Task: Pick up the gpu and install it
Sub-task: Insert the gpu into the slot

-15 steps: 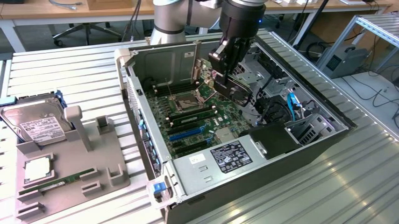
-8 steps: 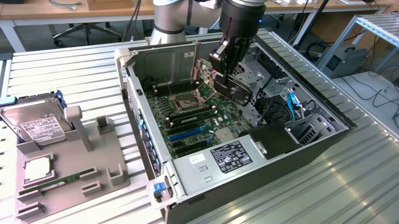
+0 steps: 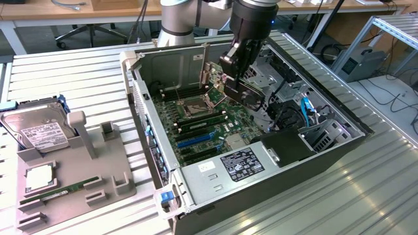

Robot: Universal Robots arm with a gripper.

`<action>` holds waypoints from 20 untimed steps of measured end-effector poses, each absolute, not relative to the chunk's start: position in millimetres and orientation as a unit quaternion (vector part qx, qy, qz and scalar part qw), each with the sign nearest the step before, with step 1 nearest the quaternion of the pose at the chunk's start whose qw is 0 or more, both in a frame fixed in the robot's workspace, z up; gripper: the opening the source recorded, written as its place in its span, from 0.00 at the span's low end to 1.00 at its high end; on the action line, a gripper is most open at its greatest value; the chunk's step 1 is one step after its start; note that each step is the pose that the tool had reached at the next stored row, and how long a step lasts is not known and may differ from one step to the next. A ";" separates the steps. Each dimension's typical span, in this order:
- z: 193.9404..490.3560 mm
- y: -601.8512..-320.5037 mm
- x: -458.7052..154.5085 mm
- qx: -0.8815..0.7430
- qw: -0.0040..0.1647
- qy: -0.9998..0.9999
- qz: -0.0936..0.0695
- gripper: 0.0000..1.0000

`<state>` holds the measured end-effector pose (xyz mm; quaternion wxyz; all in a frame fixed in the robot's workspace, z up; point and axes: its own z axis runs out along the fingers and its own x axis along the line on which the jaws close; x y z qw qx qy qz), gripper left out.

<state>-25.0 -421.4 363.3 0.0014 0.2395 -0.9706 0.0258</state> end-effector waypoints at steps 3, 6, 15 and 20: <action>363.3 -421.4 -25.0 0.244 0.001 -0.969 0.026 0.27; 363.3 -421.5 -25.0 0.248 0.001 -0.969 0.026 0.27; 363.2 -421.4 -25.0 0.258 0.001 -0.966 0.026 0.27; 363.1 -421.4 -25.0 0.266 0.001 -0.964 0.026 0.27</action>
